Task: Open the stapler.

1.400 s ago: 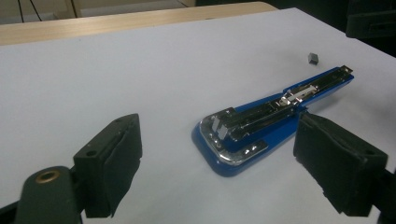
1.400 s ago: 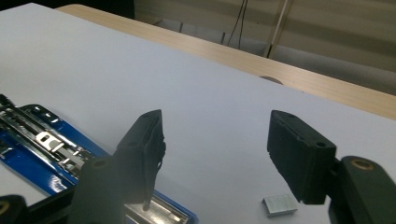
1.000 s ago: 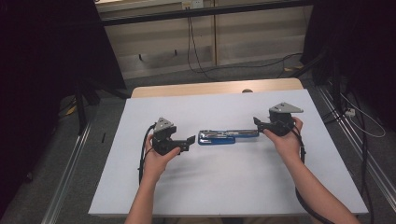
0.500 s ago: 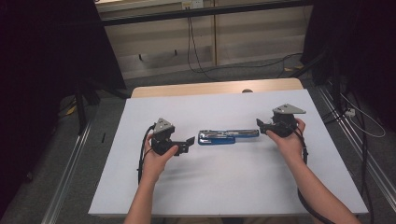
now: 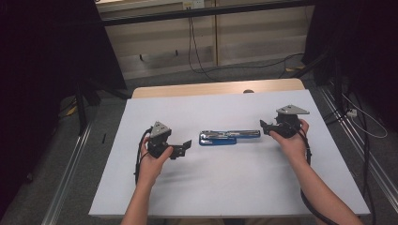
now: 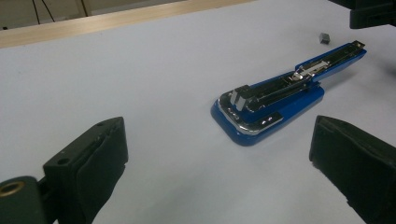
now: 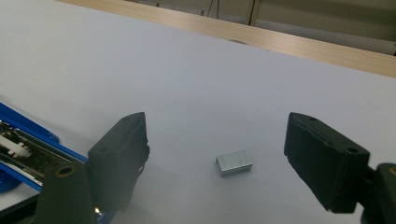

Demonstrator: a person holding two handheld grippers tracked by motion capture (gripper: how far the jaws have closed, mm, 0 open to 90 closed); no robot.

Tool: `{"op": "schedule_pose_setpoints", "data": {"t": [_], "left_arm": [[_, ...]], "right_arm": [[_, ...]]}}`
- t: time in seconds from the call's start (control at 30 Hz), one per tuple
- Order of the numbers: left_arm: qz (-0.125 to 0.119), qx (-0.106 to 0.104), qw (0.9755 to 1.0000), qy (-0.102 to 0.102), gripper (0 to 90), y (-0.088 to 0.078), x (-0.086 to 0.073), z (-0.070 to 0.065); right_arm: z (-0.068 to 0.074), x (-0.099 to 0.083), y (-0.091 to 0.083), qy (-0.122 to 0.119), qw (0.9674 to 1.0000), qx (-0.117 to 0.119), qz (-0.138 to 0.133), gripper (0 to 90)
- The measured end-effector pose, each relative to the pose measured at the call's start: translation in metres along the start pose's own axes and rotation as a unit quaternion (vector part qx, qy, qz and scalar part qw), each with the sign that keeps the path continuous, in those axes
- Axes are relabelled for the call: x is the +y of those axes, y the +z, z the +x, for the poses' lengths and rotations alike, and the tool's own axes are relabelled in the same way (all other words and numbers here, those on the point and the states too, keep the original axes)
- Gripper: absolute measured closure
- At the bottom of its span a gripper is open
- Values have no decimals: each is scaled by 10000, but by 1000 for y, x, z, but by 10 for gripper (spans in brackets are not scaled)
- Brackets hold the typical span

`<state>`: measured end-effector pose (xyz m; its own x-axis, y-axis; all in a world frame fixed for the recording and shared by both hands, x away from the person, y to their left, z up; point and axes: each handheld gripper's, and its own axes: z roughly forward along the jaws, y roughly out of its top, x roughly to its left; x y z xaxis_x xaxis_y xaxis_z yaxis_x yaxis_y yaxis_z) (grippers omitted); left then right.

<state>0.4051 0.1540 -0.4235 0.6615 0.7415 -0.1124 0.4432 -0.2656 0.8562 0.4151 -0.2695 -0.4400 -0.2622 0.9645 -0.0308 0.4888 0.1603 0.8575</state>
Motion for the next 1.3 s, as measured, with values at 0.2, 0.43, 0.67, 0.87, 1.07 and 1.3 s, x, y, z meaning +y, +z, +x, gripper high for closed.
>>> {"op": "schedule_pose_setpoints", "data": {"t": [0.2, 0.43, 0.67, 0.87, 1.07, 1.3], "left_arm": [[15, 13, 10000, 11, 51, -7, -5, 1], [14, 47, 10000, 20, 49, -12, -12, 2], [-56, 93, 9999, 2, 50, -18, -14, 4], [-84, 45, 9999, 41, 50, -19, -13, 1], [-83, 66, 9999, 8, 50, -20, -15, 3], [-53, 124, 9999, -14, 51, -21, -15, 8]], "right_arm": [[-4, -2, 0, 79, 9999, -56, 36, 212], [-9, -1, 0, 94, 9997, -141, 180, 240], [-10, -2, 3, 68, 9995, -93, 307, 371], [-11, -4, 6, 64, 9987, -102, 504, 542], [-12, -10, 15, 56, 9976, -13, 685, 578], [-12, -13, 28, 112, 9964, -12, 842, 556]]}}
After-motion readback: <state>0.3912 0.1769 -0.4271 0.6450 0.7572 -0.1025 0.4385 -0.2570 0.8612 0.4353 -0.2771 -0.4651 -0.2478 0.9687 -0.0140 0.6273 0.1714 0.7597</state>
